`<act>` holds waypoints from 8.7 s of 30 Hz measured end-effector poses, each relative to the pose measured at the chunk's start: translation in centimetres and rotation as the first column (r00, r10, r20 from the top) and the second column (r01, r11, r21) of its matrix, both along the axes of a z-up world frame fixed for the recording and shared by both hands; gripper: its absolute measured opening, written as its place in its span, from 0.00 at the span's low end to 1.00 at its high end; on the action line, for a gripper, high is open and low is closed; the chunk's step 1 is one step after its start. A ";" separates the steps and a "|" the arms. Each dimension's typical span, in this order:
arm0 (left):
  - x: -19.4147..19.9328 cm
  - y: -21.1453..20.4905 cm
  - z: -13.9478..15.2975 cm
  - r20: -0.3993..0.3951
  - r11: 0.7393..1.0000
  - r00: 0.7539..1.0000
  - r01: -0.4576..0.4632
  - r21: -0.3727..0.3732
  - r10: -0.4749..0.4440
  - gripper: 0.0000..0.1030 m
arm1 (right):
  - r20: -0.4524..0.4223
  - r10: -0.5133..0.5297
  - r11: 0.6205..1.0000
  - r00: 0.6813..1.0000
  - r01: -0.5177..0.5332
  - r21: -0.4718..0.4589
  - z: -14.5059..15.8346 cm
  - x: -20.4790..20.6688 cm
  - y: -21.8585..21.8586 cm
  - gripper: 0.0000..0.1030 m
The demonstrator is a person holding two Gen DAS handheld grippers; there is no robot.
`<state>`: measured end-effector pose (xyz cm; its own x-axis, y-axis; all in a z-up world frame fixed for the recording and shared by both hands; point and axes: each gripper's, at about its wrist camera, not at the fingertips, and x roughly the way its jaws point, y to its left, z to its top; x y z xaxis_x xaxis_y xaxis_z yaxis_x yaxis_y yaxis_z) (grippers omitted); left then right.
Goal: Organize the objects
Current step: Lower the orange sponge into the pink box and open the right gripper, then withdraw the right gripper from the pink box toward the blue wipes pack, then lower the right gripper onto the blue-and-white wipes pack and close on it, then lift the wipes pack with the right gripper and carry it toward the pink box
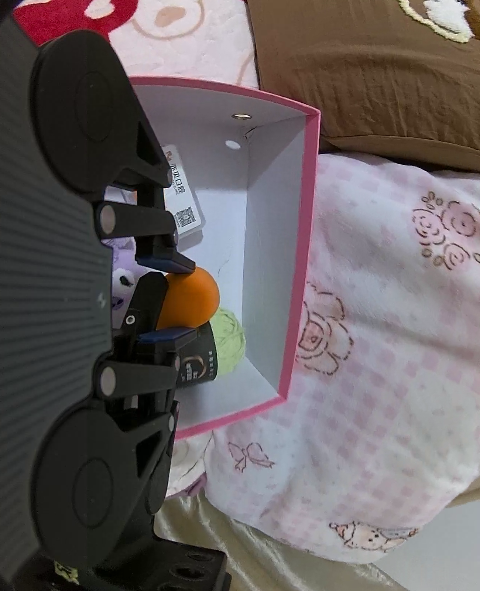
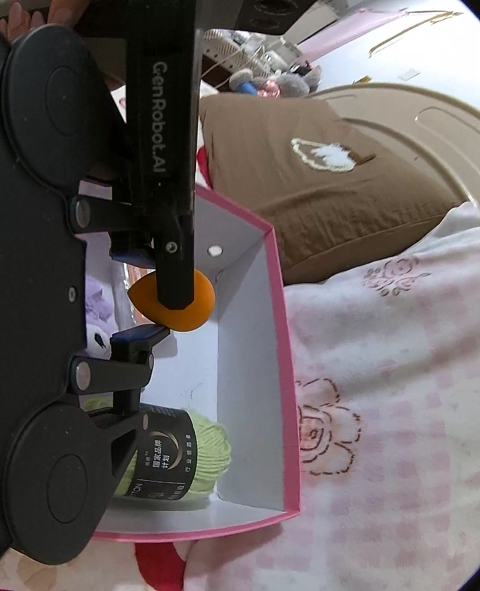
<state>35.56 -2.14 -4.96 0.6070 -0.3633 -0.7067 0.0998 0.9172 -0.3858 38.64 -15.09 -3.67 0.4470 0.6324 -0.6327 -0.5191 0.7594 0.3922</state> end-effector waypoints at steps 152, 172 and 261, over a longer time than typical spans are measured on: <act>-20.3 2.1 -9.6 -0.033 0.994 0.994 -0.107 0.005 0.107 0.97 | 0.003 -0.008 0.948 1.000 0.008 -0.318 -5.1 -12.0 -3.5 0.93; -18.8 1.0 -13.4 -0.048 0.992 0.991 -0.129 0.004 0.129 0.68 | -0.280 -0.013 0.972 0.960 -0.054 -0.229 -9.6 -9.6 -3.8 0.66; -24.6 3.4 -5.8 -0.113 0.990 0.990 -0.094 -0.104 0.082 0.28 | -0.198 0.064 0.979 0.978 -0.100 -0.175 -3.6 -19.1 -2.6 0.39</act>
<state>10.99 1.26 -10.72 0.5621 -0.3898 -0.7294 -0.0275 0.8726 -0.4876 19.58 -17.71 -7.29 0.2585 0.5270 -0.8096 -0.5120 0.7854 0.3478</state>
